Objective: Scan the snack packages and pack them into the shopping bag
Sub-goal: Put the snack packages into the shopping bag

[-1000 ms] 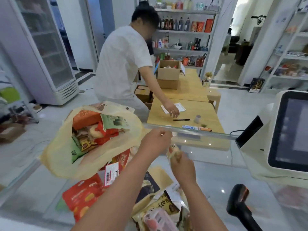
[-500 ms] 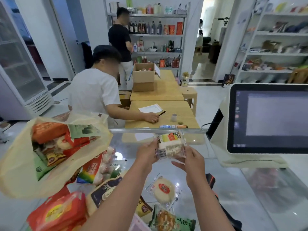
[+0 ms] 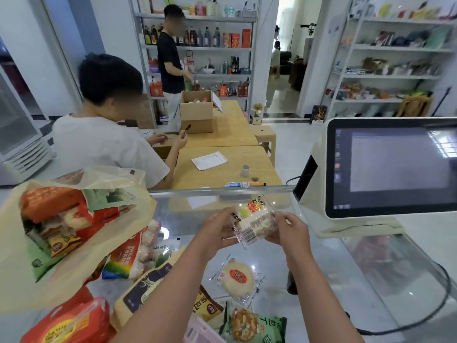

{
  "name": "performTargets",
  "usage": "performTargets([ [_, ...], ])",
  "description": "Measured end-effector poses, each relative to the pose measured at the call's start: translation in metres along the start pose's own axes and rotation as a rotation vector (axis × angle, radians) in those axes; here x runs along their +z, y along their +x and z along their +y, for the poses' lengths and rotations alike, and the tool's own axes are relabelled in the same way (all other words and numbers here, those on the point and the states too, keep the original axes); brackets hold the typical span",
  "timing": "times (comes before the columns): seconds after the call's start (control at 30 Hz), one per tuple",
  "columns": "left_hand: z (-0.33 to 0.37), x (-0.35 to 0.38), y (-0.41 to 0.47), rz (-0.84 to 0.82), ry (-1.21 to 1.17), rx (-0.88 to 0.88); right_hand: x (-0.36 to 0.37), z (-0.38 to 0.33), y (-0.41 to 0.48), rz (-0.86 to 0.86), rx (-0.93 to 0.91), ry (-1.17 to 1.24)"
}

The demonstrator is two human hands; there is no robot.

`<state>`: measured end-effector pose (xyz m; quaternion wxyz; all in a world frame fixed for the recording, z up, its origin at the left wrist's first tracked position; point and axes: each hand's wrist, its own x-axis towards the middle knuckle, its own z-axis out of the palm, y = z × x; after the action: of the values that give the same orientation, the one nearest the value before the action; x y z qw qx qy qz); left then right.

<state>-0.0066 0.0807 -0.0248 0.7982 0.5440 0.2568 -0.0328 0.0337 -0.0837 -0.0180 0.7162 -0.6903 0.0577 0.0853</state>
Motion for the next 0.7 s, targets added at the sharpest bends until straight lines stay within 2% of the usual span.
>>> performTargets([
  [0.17,0.006,-0.002,-0.007,-0.273,0.196,-0.096,-0.005,-0.018,0.001,-0.167,-0.126,-0.139],
  [0.27,-0.006,0.009,-0.003,-0.326,0.209,-0.077,-0.011,-0.019,0.003,-0.148,-0.136,-0.167],
  [0.37,-0.022,0.024,0.006,-0.208,0.078,-0.010,-0.028,-0.010,0.004,-0.045,-0.168,-0.256],
  [0.5,-0.044,0.044,0.017,-0.074,-0.014,-0.020,-0.069,0.009,-0.007,0.019,-0.136,-0.539],
  [0.6,-0.063,0.059,0.027,0.012,-0.095,-0.046,-0.096,0.028,-0.014,-0.021,0.010,-0.788],
  [0.7,-0.084,0.076,0.037,0.094,-0.156,-0.073,-0.112,0.047,-0.019,-0.133,0.118,-1.020],
])
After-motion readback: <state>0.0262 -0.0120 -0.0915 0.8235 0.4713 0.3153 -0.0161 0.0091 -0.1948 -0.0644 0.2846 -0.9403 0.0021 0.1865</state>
